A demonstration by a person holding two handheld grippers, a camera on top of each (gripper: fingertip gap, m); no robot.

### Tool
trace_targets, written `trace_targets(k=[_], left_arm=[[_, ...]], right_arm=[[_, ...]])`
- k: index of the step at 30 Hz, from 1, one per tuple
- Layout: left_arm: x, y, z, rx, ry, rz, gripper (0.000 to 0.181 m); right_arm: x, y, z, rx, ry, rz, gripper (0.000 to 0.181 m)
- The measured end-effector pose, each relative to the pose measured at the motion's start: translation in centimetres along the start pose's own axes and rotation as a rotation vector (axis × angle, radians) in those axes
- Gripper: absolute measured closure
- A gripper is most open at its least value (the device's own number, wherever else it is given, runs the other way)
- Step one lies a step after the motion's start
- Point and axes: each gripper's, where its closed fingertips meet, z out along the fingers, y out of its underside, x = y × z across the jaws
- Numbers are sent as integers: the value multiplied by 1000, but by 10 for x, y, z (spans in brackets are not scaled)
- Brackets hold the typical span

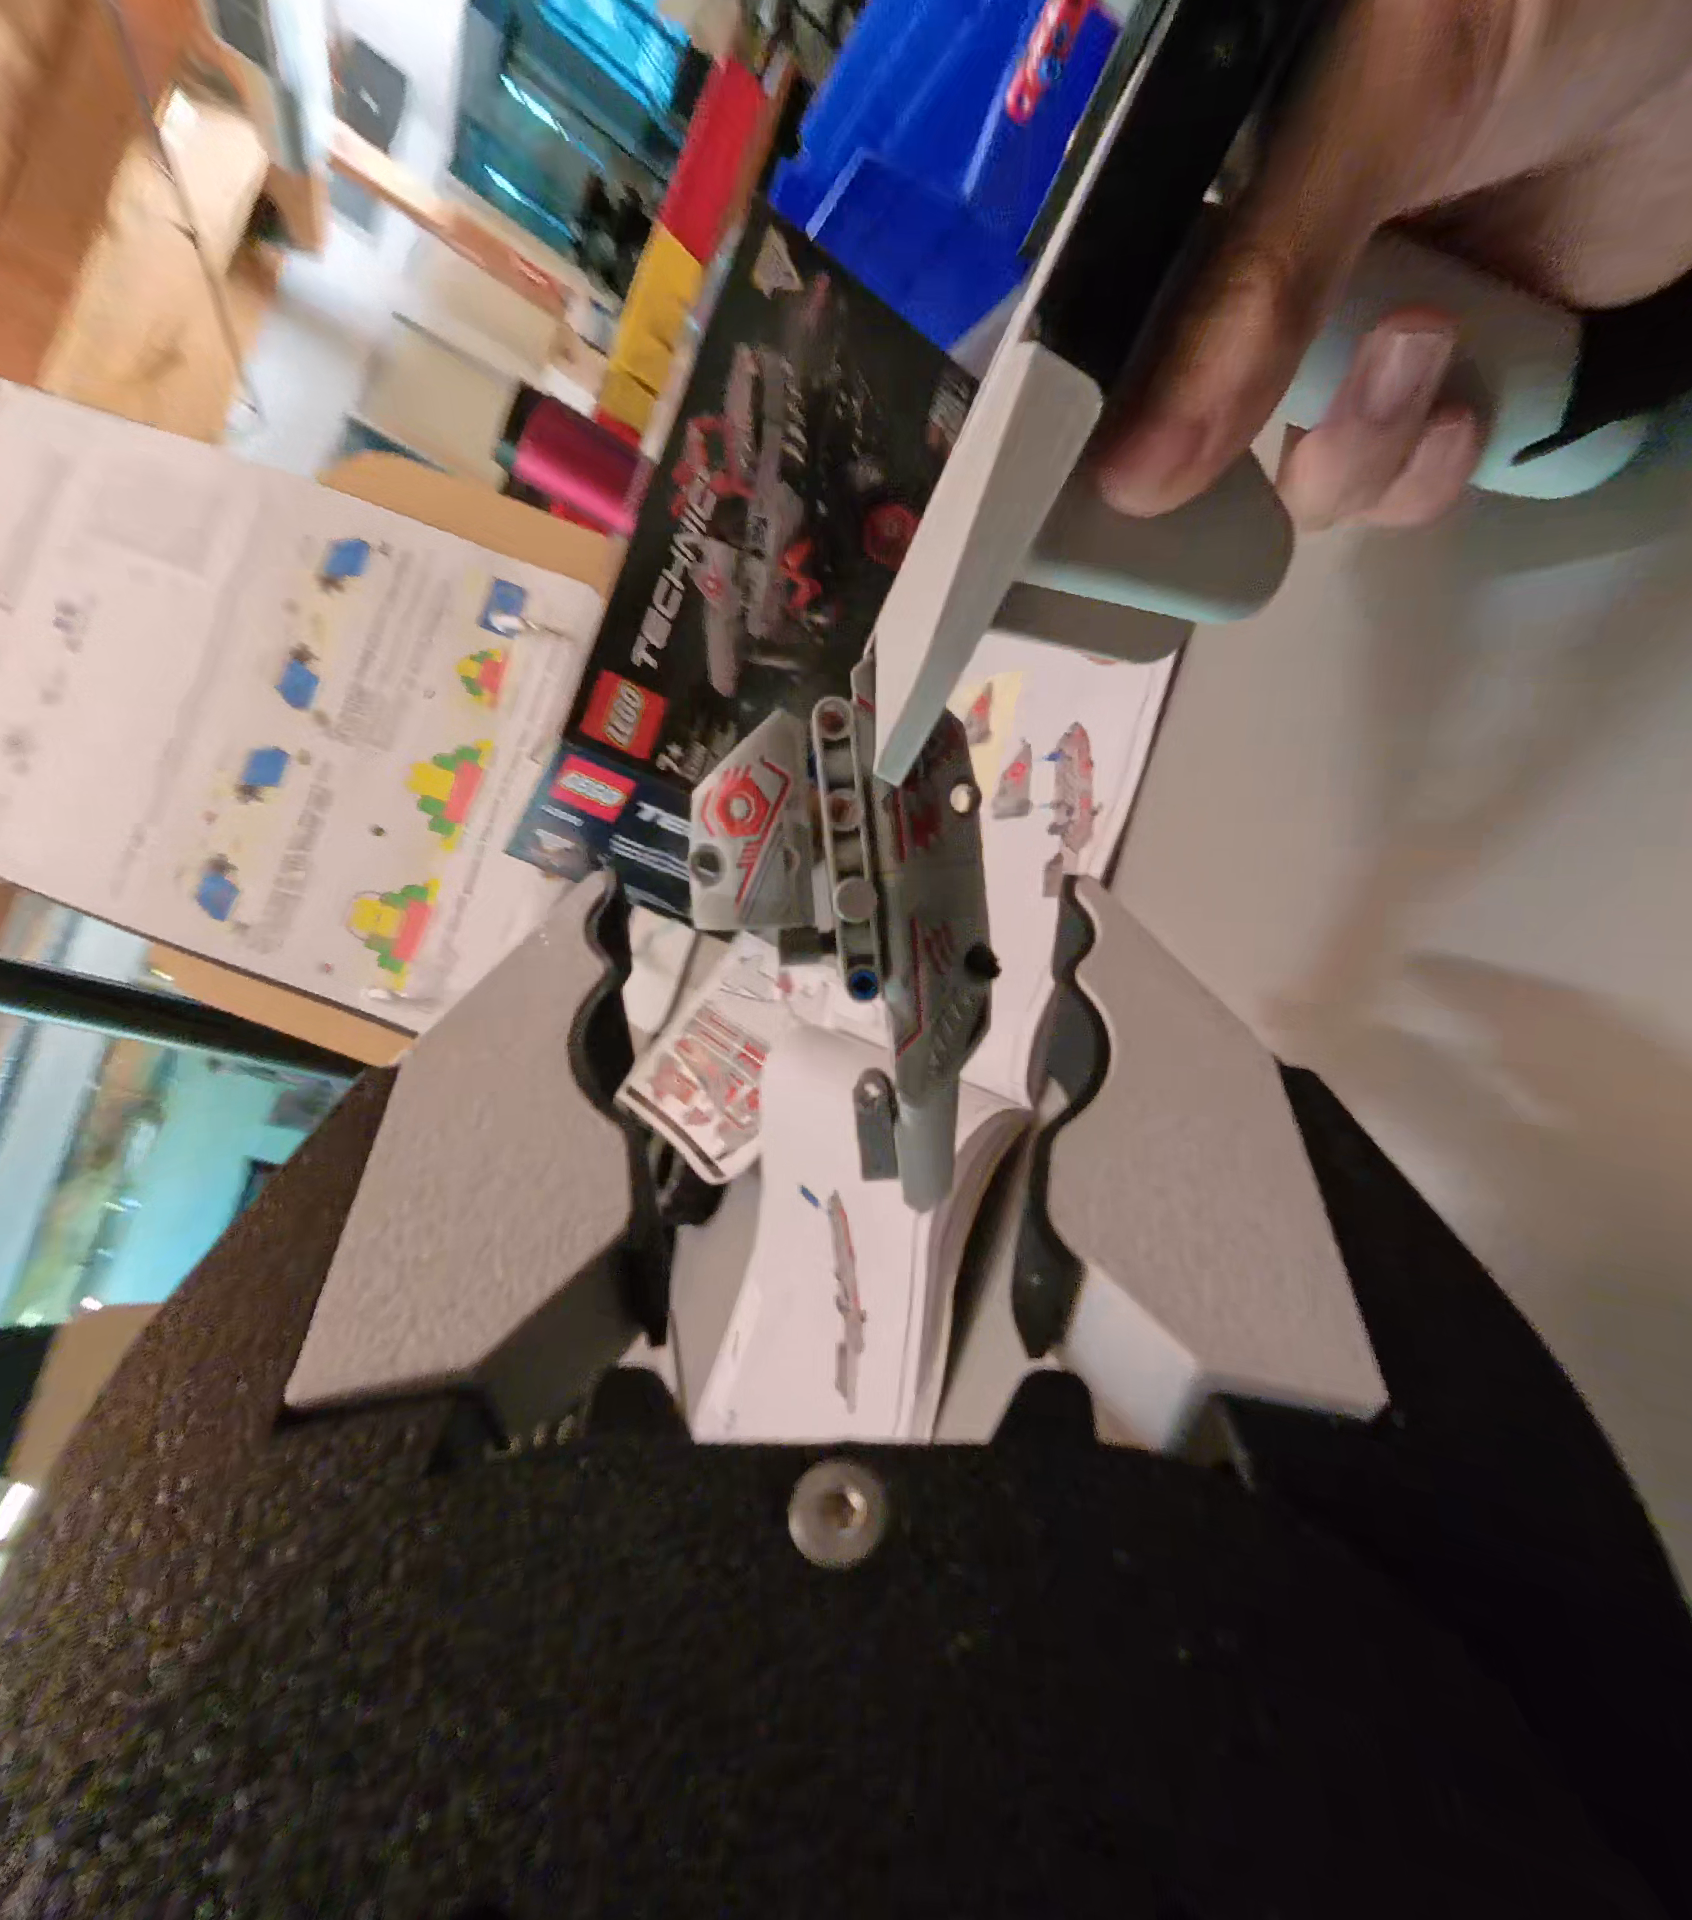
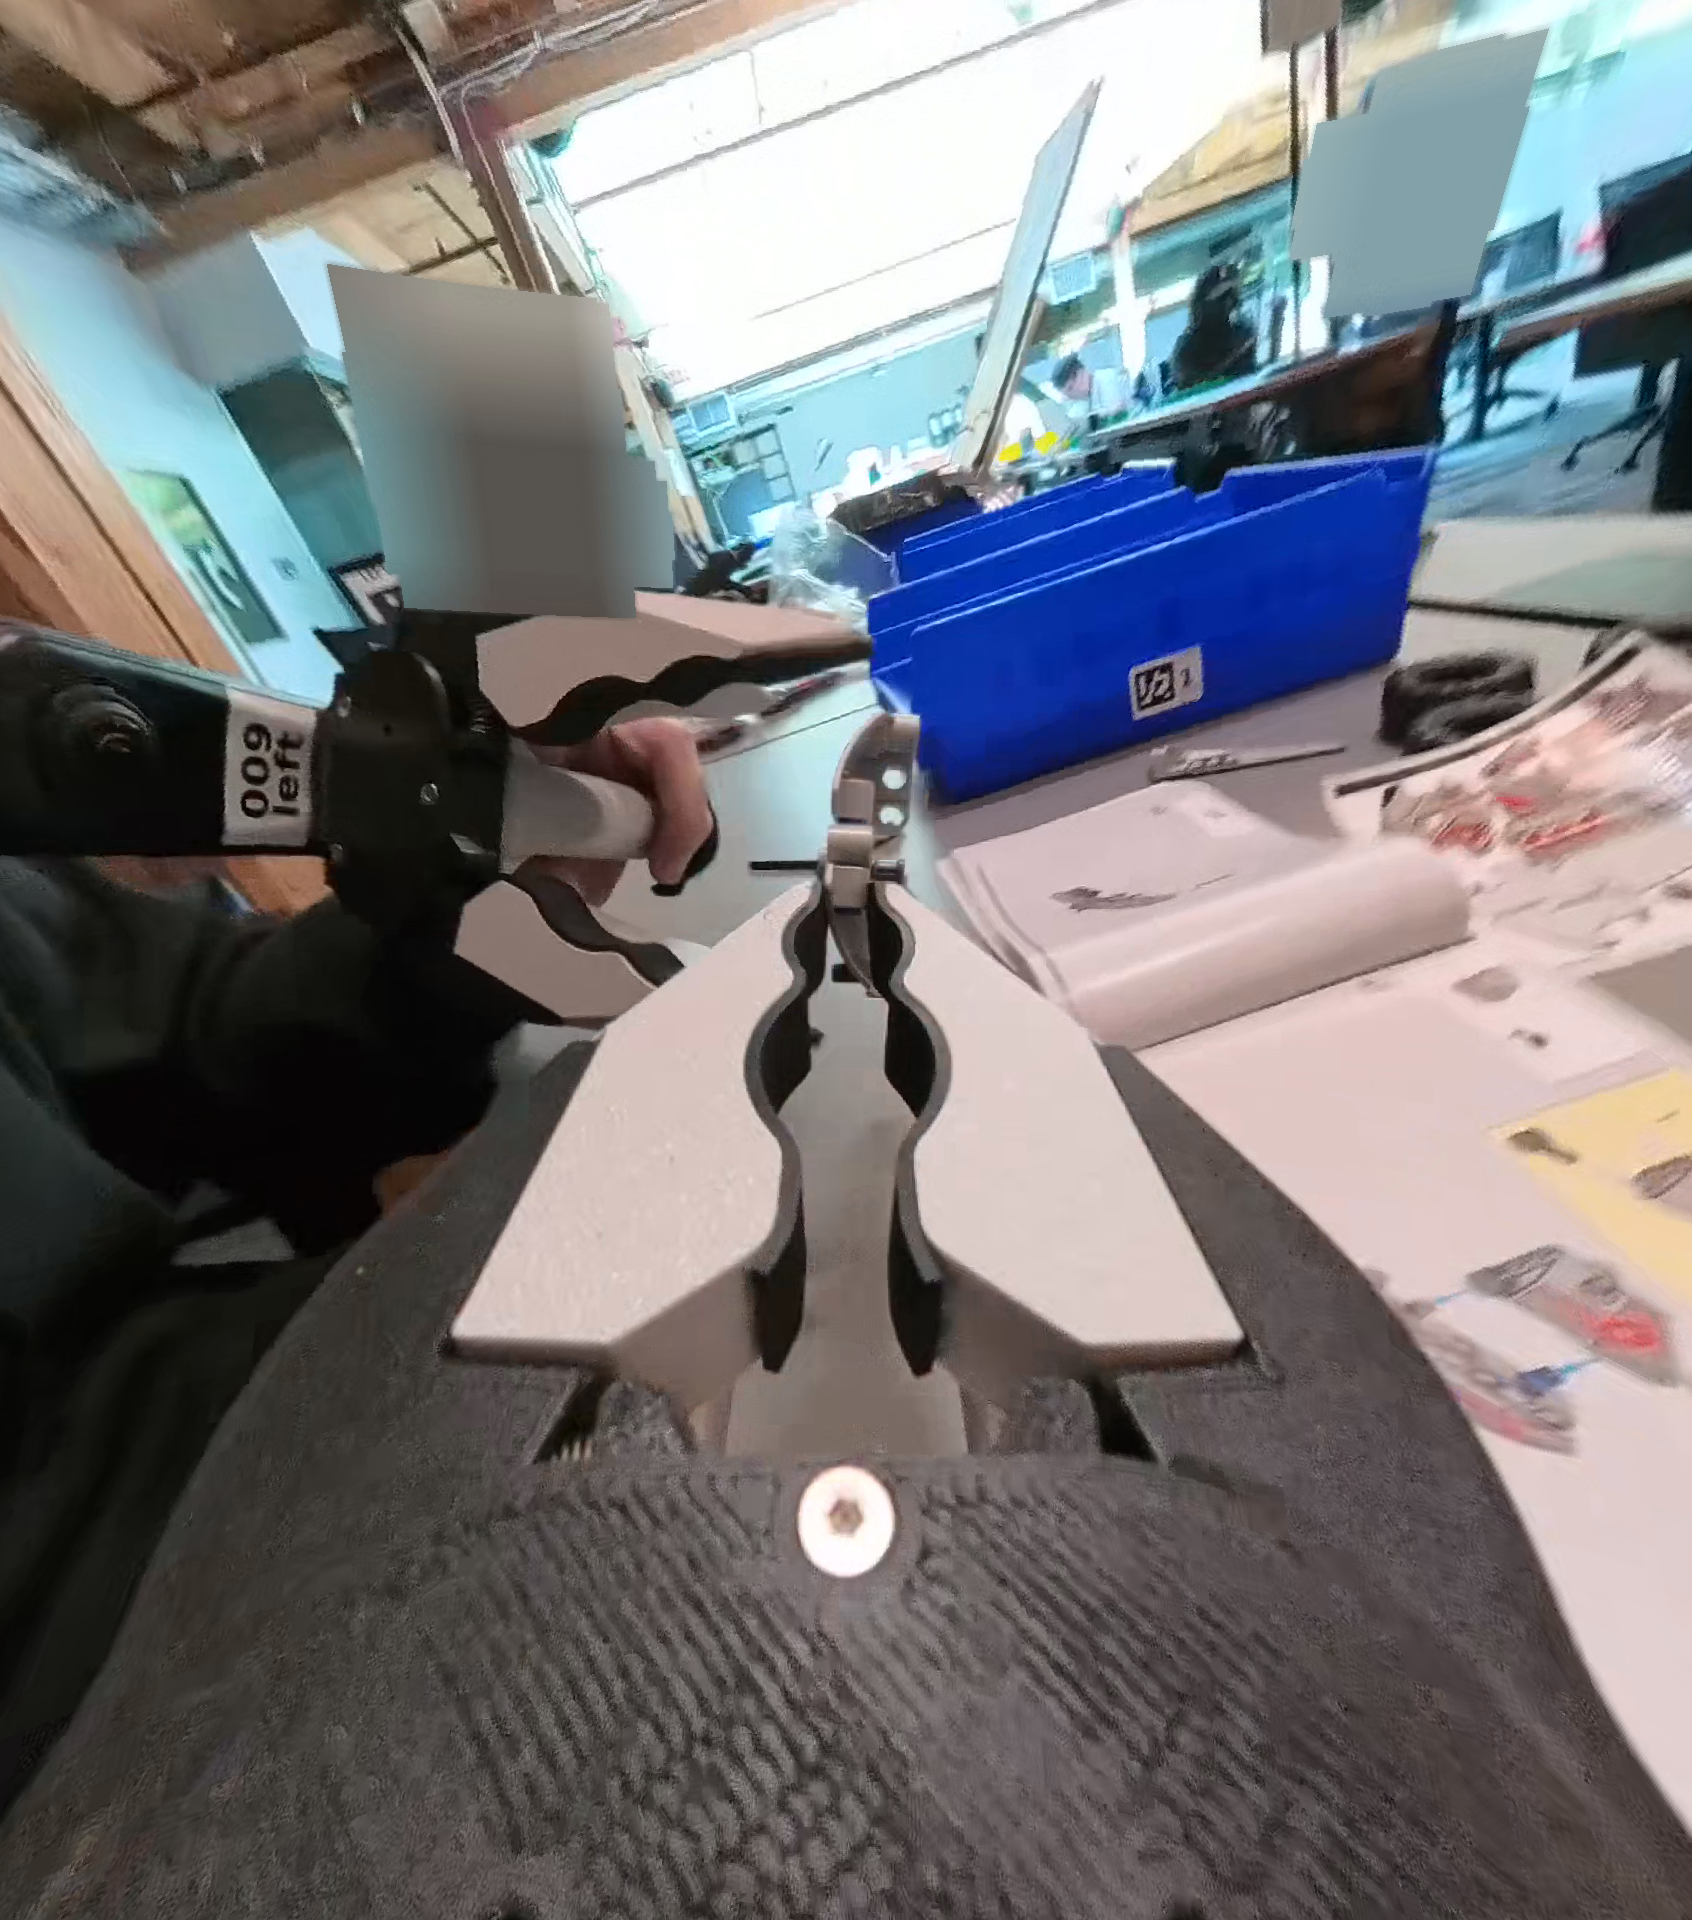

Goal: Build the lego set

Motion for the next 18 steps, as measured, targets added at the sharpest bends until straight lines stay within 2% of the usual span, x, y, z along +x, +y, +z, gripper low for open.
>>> trace_targets(k=[3,7,9,18], left_arm=[[10,8,11,-102,95,-42,103],[8,18,19,-201,68,-48,117],[9,20,21,-218,62,-42,117],[8,22,27,-238,48,38,122]], right_arm=[[1,3,2,0,-9,104,175],[2,8,3,24,-16,250,176],[5,10,2,40,-8,321,176],[11,14,1,19,34,316,176]])
